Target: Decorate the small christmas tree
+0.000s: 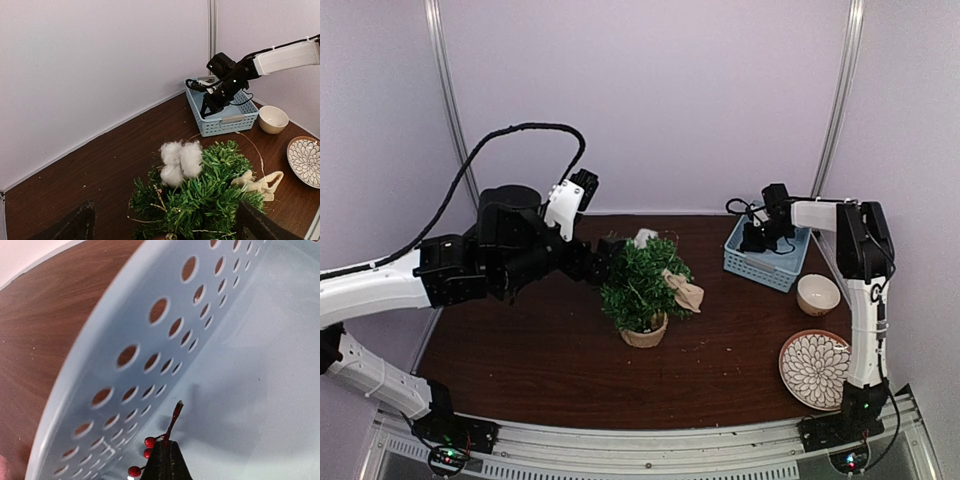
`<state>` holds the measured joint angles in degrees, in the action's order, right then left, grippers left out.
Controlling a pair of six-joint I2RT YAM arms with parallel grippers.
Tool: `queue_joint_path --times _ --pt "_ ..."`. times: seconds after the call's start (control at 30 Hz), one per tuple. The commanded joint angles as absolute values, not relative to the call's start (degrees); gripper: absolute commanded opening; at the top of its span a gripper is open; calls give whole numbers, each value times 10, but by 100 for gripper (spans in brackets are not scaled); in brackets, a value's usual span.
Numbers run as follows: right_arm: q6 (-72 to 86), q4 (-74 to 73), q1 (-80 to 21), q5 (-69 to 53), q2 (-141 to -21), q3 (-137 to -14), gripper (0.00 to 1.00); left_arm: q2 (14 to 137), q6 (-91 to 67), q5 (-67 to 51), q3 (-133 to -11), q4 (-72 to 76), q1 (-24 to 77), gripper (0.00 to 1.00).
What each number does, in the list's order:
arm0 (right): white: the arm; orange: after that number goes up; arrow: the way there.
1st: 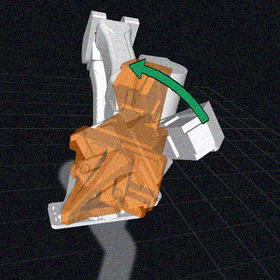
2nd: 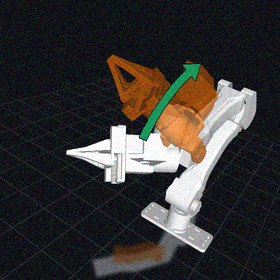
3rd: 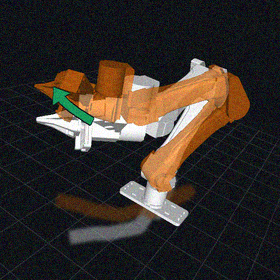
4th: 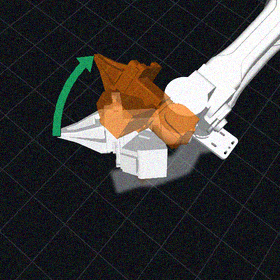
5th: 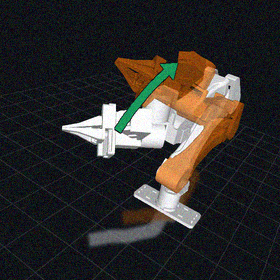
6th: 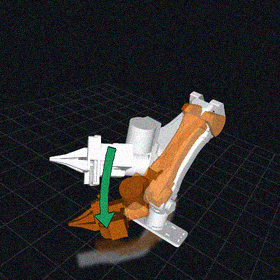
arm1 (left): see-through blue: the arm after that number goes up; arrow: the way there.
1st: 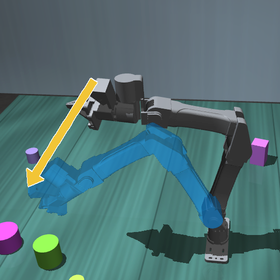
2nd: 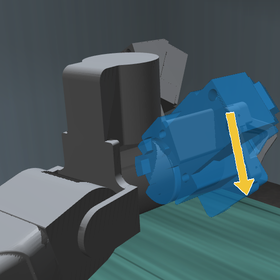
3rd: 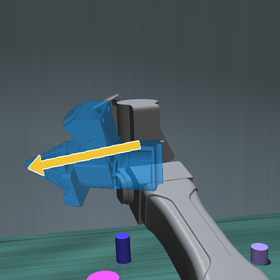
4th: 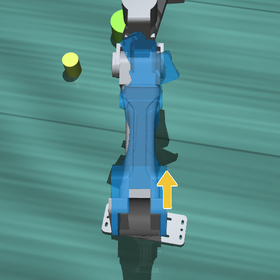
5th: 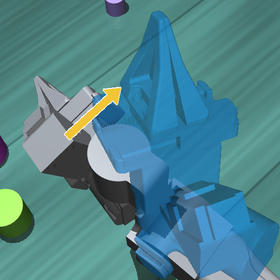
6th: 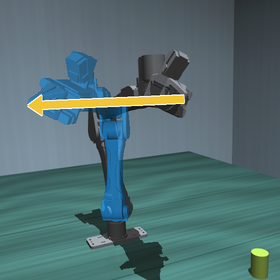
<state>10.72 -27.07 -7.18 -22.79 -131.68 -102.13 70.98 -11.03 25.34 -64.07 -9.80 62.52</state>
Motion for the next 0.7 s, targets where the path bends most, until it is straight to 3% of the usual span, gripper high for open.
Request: queue_joint_path --times 0.0,0.33,0.67 --pt "109 -232 -64 -224 -1200 -953 0 720 -122 249 -671 -106 617 98" --pt "157 -107 -64 -287 -1001 -770 0 717 -47 237 -691 -97 617 98" --pt "298 11 -116 -415 -804 -627 0 701 146 77 -688 -60 619 97"
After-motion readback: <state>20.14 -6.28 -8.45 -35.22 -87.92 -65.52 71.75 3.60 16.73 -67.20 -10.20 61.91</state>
